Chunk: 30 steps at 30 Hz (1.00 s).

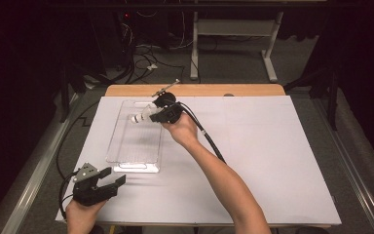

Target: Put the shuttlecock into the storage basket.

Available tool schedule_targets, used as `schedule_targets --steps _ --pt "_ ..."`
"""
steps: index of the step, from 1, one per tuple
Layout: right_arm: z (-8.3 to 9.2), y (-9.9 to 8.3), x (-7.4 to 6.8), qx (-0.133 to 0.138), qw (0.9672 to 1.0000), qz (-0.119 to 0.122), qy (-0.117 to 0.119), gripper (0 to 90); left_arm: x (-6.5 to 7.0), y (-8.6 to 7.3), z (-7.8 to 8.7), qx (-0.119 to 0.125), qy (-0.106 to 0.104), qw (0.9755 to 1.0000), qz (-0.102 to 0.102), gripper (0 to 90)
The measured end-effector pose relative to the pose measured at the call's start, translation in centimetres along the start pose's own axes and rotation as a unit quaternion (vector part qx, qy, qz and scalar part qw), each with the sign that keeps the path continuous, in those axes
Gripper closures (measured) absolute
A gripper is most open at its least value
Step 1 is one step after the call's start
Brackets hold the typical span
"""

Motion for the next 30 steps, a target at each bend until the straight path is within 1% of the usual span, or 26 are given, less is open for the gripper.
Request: schedule_targets --steps 4,13,20,22,28,29,30 --pt "-0.6 0.2 -0.3 -0.005 1.0 0.004 0.0 88.8 0.0 0.0 0.0 0.0 0.0 1.0 -0.001 34.9" --pt "-2.1 0.5 -0.9 -0.015 0.9999 0.004 0.001 88.6 0.0 0.0 0.0 -0.002 -0.003 1.0 -0.001 34.9" --pt "-3.4 0.5 -1.1 -0.023 0.9997 0.0 0.01 88.4 0.0 0.0 0.0 -0.002 -0.004 1.0 0.0 34.9" --pt "-3.7 0.4 -1.3 -0.028 0.9996 -0.003 0.009 88.2 0.0 0.0 0.0 -0.002 -0.004 1.0 0.0 34.9" --pt "-4.5 0.3 -1.6 -0.034 0.9994 0.004 0.008 88.1 0.0 0.0 0.0 -0.002 -0.004 1.0 -0.001 34.9" --pt "-4.5 0.3 -1.7 -0.036 0.9993 0.002 0.008 87.8 0.0 0.0 0.0 -0.002 -0.004 1.0 -0.001 34.9" --pt "-4.7 0.3 -1.7 -0.036 0.9993 0.009 0.009 87.8 0.0 0.0 0.0 -0.002 -0.004 1.0 -0.001 34.9"
Point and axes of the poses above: each handheld gripper's, and its own axes: z roughly backward along the jaws, y roughly out of its top, x roughly to its right, the point moved 4 cm from there along -z, roughly forward along the jaws, and after that the axes turned 2 degrees about -y, right-handed, at the moved point
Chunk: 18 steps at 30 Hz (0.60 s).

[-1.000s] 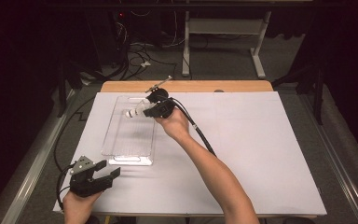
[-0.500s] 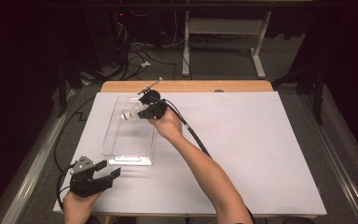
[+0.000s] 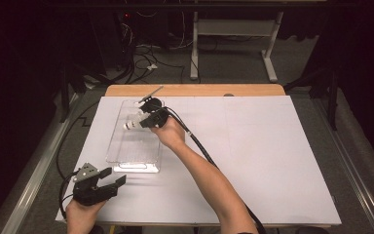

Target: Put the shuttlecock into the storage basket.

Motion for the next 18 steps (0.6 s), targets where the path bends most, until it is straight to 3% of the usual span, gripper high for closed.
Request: schedule_targets --steps 18 --pt "-1.2 -0.2 -1.0 -0.022 0.9996 0.015 -0.004 86.9 0.0 0.0 0.0 0.0 -0.001 1.0 0.0 34.9"
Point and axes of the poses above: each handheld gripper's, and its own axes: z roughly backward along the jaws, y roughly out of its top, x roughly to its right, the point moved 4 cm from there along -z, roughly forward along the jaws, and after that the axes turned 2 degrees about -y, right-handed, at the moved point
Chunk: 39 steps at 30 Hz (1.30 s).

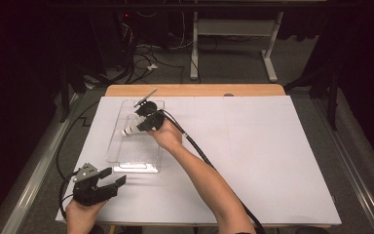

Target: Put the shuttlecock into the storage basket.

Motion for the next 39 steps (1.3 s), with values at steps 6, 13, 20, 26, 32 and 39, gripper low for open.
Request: schedule_targets --steps 6,13,20,26,32,39 --pt "-0.15 0.02 -0.1 -0.004 1.0 0.007 0.0 86.4 0.0 0.0 0.0 0.0 0.0 1.0 0.0 34.9" --pt "-0.13 -0.02 -0.15 -0.008 0.9999 0.008 0.002 84.6 0.01 0.0 0.01 0.0 0.0 1.0 -0.001 34.9" --pt "-0.08 -0.07 -0.42 -0.014 0.9999 0.01 0.001 75.7 0.0 0.01 0.0 0.0 0.0 1.0 -0.001 34.9" --pt "0.14 -0.13 -0.38 -0.022 0.9997 0.012 -0.006 70.8 0.0 0.01 -0.01 0.0 0.0 1.0 -0.001 34.9" --pt "0.38 -0.08 -0.38 -0.022 0.9996 0.015 -0.004 68.0 -0.01 0.01 0.0 -0.001 0.0 1.0 -0.001 34.9" --pt "0.59 -0.13 -0.19 -0.025 0.9996 0.001 0.013 62.5 -0.02 0.01 0.0 0.0 0.0 1.0 -0.001 34.9"
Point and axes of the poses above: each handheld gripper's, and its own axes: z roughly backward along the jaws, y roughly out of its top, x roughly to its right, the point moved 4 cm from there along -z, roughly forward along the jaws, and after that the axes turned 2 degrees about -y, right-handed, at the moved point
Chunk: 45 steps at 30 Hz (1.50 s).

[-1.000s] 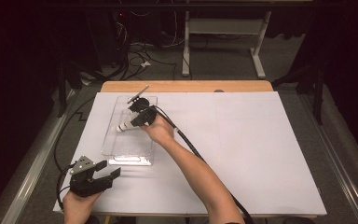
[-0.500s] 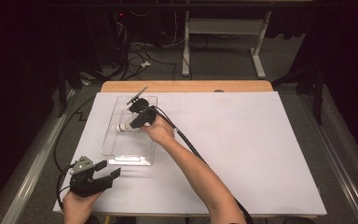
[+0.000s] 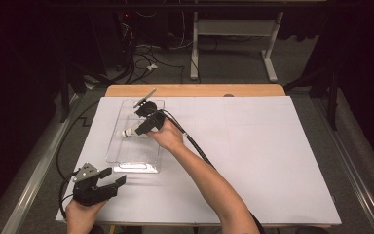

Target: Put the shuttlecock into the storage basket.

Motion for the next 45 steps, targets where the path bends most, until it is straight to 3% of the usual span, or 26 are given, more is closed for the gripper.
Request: schedule_targets --steps 6,15,45 --pt "0.3 -0.2 -0.1 -0.007 0.9999 0.013 -0.002 63.5 0.0 0.0 0.0 0.0 -0.001 1.0 0.0 34.9" --pt "0.4 -0.9 0.4 -0.016 0.9999 0.0 -0.003 62.6 0.1 0.0 0.0 0.0 -0.001 1.0 -0.001 34.9" --pt "3.0 -1.7 2.0 0.008 0.9997 -0.018 -0.012 61.0 0.1 0.0 -0.1 0.0 -0.001 1.0 -0.001 34.9"
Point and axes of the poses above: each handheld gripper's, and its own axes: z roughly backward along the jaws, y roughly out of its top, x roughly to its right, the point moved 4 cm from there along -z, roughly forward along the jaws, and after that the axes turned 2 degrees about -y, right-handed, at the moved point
